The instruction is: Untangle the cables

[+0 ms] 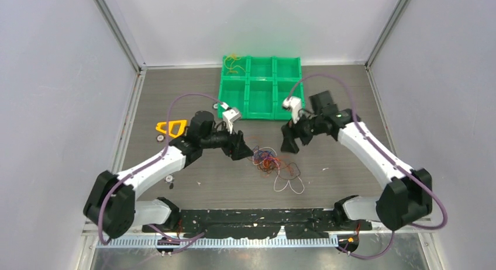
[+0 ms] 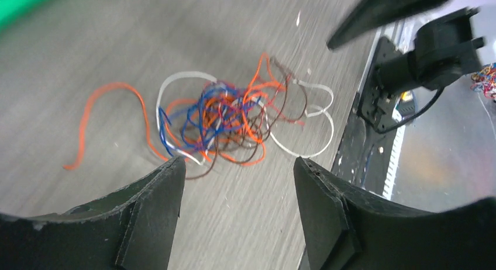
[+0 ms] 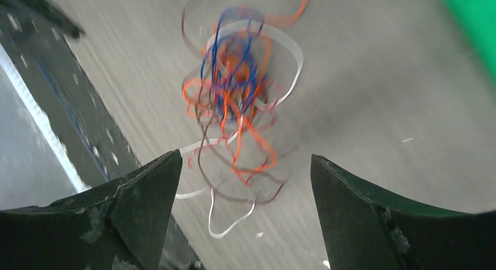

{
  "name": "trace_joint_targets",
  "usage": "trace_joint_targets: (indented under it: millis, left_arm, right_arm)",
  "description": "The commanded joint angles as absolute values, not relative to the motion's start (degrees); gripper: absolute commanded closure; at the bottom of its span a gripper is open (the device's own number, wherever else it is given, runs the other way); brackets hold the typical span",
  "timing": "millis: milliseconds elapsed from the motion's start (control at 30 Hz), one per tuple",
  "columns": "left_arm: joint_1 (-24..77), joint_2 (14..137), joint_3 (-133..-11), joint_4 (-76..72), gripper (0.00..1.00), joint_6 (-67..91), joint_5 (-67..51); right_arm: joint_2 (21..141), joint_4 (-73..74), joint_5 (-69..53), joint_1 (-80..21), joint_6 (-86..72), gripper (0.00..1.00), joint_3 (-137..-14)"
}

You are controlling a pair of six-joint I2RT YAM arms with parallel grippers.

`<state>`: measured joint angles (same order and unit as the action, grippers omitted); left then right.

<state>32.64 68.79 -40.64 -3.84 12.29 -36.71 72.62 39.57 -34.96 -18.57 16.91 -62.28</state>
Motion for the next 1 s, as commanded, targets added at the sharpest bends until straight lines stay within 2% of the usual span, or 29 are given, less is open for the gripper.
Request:
trace_joint_targets:
  millis: [0,167,367,400,500,533,633,667,800,967]
  left_arm:
    - [33.43,77.1,-42.63,-0.17,0.3,17.68,-38.47]
    - [33.55,85.82,-46.73,-0.51,0.29,19.39,-36.83]
    - [33.57,95.85,-52.02,-0.28,0.3,22.6,-35.17]
    - [33.69,97.24,-52.83,-0.33,0.32,23.57,-34.76]
    - [33.92,100.67,-54.31,-0.59,0.44,25.94,-34.65]
    - [33.9,101.21,-54.39,-0.91,0.55,26.03,-35.15]
    - [32.93,100.46,-53.9,-1.24,0.95,25.78,-39.36]
    - [32.09,99.17,-53.05,-1.67,1.0,26.25,-40.43]
    - [26.91,88.76,-48.82,5.13,1.0,22.36,-38.59]
    - [17.57,77.42,-44.77,18.28,1.0,13.28,-34.66]
  right_arm:
    - [78.43,45.49,-28.26,-23.82,26.45,0.13,-59.06]
    - [87.34,40.29,-28.71,-26.47,22.56,0.14,-59.82]
    - [95.62,37.73,-30.09,-28.05,21.83,0.25,-59.64]
    - [96.02,37.01,-29.47,-28.18,21.76,0.31,-59.14]
    - [96.83,35.9,-27.42,-28.29,21.5,0.51,-58.6]
    - [96.62,35.91,-26.52,-28.3,21.46,0.59,-58.35]
    - [93.64,37.65,-25.14,-28.0,22.22,0.7,-57.49]
    - [92.7,38.25,-24.83,-27.5,22.87,0.75,-57.31]
    - [85.47,42.98,-22.3,-23.6,26.33,0.93,-55.9]
    - [80.07,50.87,-19.61,-15.07,32.56,0.95,-56.63]
